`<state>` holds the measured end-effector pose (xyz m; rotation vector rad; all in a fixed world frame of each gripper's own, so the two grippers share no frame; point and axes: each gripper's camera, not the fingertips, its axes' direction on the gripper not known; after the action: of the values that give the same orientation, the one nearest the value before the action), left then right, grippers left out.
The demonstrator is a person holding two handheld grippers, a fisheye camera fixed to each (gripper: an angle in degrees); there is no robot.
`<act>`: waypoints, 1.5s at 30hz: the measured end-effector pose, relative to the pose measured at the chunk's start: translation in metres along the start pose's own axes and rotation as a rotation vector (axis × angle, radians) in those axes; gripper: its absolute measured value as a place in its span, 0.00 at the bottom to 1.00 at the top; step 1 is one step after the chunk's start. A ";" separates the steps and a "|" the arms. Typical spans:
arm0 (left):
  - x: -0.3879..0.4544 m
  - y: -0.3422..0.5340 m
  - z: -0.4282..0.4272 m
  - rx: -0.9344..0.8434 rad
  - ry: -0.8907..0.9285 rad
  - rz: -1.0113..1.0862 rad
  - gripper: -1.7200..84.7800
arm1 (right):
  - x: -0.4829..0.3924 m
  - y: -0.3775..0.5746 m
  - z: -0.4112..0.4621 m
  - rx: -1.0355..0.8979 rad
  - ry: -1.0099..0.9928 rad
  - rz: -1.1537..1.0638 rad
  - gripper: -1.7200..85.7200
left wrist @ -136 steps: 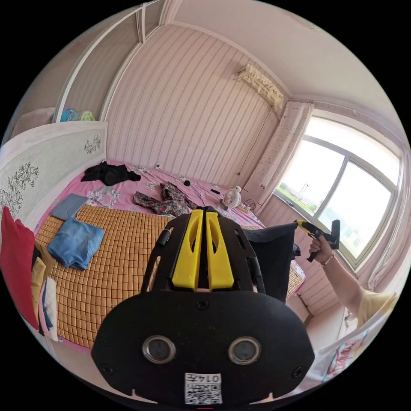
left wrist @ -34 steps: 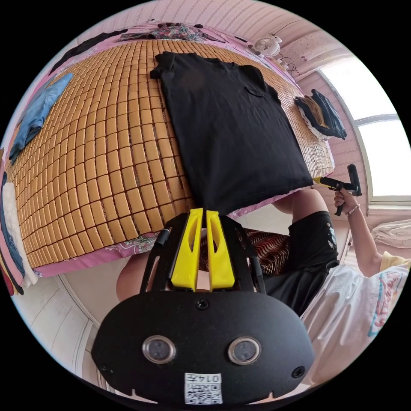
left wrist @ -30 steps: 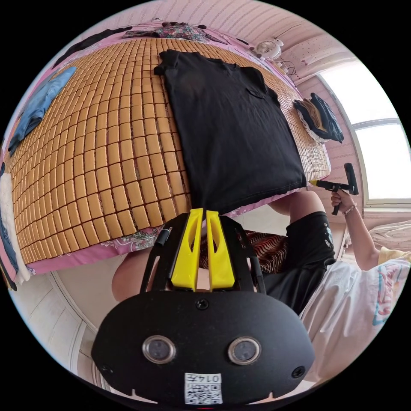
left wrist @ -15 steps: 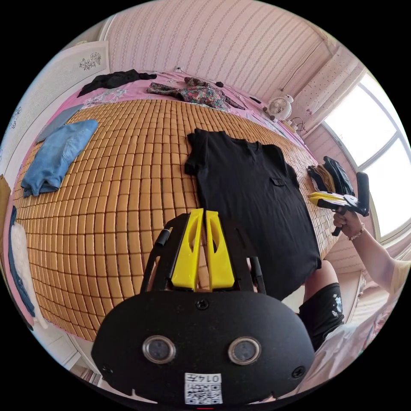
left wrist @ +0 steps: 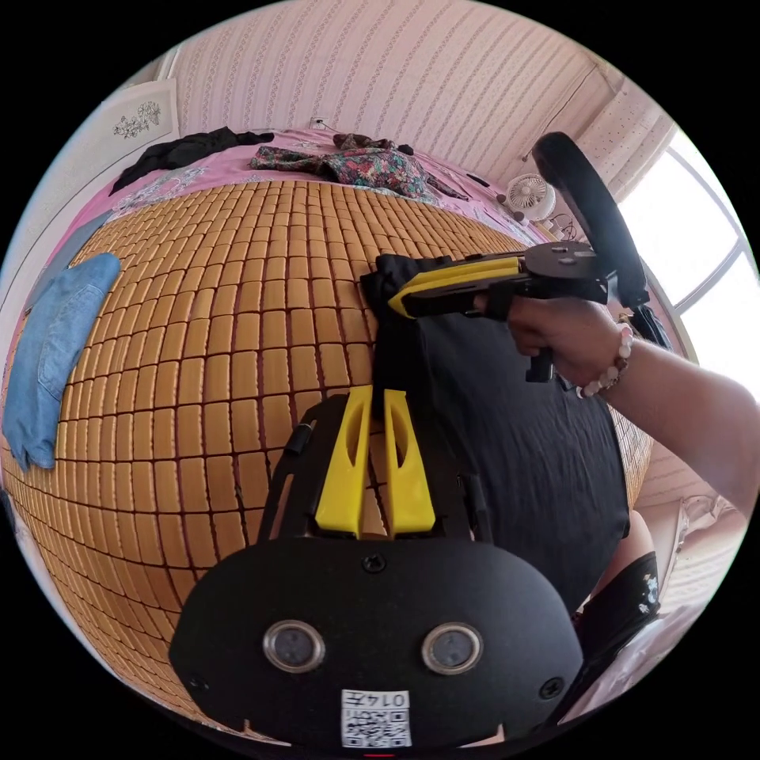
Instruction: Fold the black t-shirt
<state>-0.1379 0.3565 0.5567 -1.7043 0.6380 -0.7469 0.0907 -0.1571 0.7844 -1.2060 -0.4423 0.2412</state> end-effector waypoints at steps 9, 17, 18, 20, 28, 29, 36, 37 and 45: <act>0.017 0.002 0.000 0.027 -0.055 0.014 0.02 | -0.045 -0.018 -0.042 0.154 -0.101 -0.317 0.06; 0.031 0.045 -0.016 -0.005 0.001 -0.002 0.03 | -0.001 0.056 -0.092 0.283 -0.048 -0.093 0.11; 0.033 0.051 -0.017 -0.017 0.003 -0.008 0.04 | 0.013 0.087 -0.102 0.286 -0.031 -0.047 0.11; 0.039 0.058 -0.016 -0.021 0.025 -0.012 0.04 | 0.034 0.141 -0.116 0.273 0.011 0.039 0.11; 0.115 0.027 0.003 -0.038 0.069 0.142 0.03 | 0.136 0.352 -0.162 0.153 0.134 0.542 0.10; 0.132 0.016 0.009 -0.041 0.085 0.168 0.03 | 0.143 0.361 -0.164 0.164 0.123 0.572 0.10; 0.253 -0.056 0.069 -0.115 0.104 0.353 0.03 | 0.193 0.400 -0.159 0.224 0.051 0.633 0.10; 0.263 -0.063 0.076 -0.123 0.094 0.371 0.03 | 0.200 0.401 -0.158 0.245 0.047 0.627 0.10; 0.395 -0.159 0.170 -0.152 0.150 0.543 0.05 | 0.253 0.408 -0.147 0.315 -0.091 0.734 0.08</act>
<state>0.2551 0.2097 0.7407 -1.5128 1.2270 -0.4454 0.4039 -0.0366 0.4115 -1.0051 -0.0152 0.9623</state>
